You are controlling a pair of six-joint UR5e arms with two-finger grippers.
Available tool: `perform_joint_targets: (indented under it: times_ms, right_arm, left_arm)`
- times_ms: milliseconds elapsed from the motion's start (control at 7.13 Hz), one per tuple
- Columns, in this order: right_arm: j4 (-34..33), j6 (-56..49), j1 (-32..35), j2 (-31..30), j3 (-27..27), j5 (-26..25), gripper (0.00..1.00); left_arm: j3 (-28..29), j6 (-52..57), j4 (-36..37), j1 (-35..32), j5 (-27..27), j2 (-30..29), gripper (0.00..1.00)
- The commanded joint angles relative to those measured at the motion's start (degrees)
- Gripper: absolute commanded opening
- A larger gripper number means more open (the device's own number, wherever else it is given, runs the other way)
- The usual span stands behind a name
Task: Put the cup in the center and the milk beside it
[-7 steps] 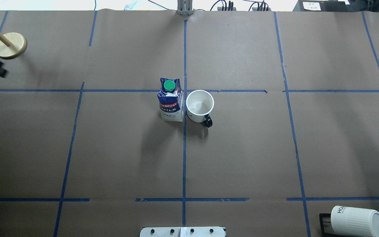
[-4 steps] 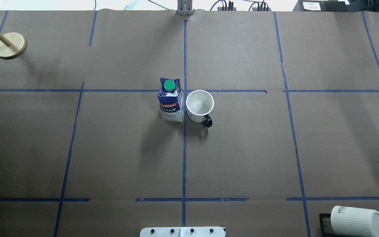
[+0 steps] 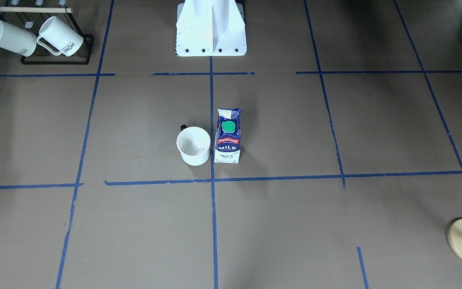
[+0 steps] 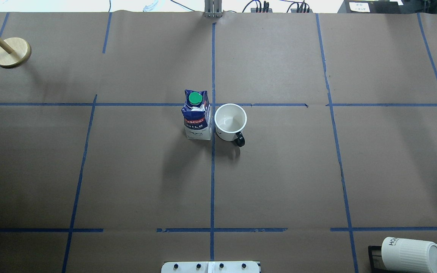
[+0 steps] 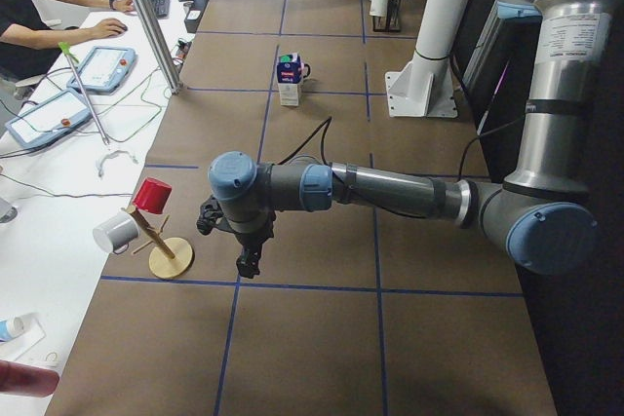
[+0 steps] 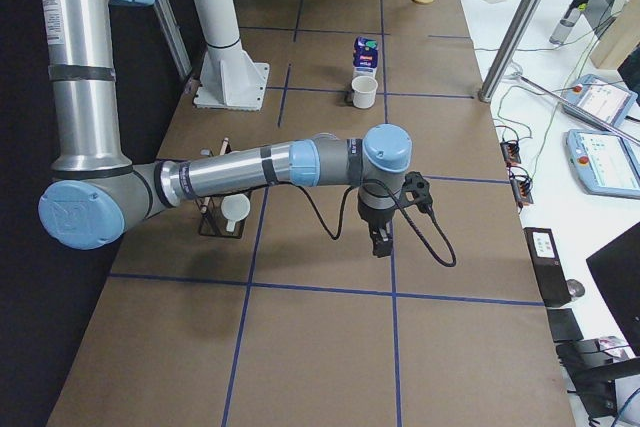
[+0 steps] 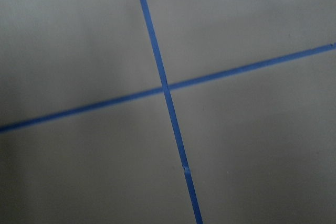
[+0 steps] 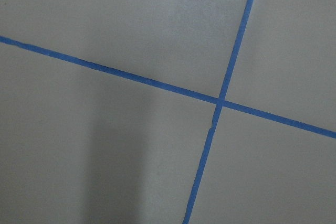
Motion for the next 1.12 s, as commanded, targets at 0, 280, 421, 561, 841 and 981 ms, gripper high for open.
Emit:
perform_joint_targets:
  times_ms: [0, 280, 421, 561, 841, 981]
  right_arm:
    - [-0.01, 0.11, -0.03, -0.75, -0.48, -0.12, 1.0]
    - [0.16, 0.11, -0.03, -0.49, -2.34, 0.15, 1.0]
    - [0.25, 0.11, -0.03, -0.49, -2.34, 0.32, 1.0]
    - [0.16, 0.11, -0.03, -0.75, -2.43, 0.5, 1.0]
    - [0.08, 0.11, -0.03, -0.75, -3.04, 0.5, 1.0]
    - [0.08, 0.11, -0.03, -0.67, -3.04, 0.41, 1.0]
  left_arm:
    - [-1.91, -0.56, -0.5, -0.04, -0.38, 0.45, 1.0]
    - [-3.33, -0.56, -0.5, 0.05, -0.11, 0.35, 1.0]
    - [-3.41, -0.56, -0.5, 0.05, -0.03, 0.44, 1.0]
    - [-3.41, -0.83, -0.5, 0.13, -0.2, 0.27, 1.0]
    - [-3.41, -0.65, -0.5, 0.22, -0.9, 1.41, 1.0]
    - [-2.72, -0.3, -0.58, 0.22, -0.99, 1.58, 1.0]
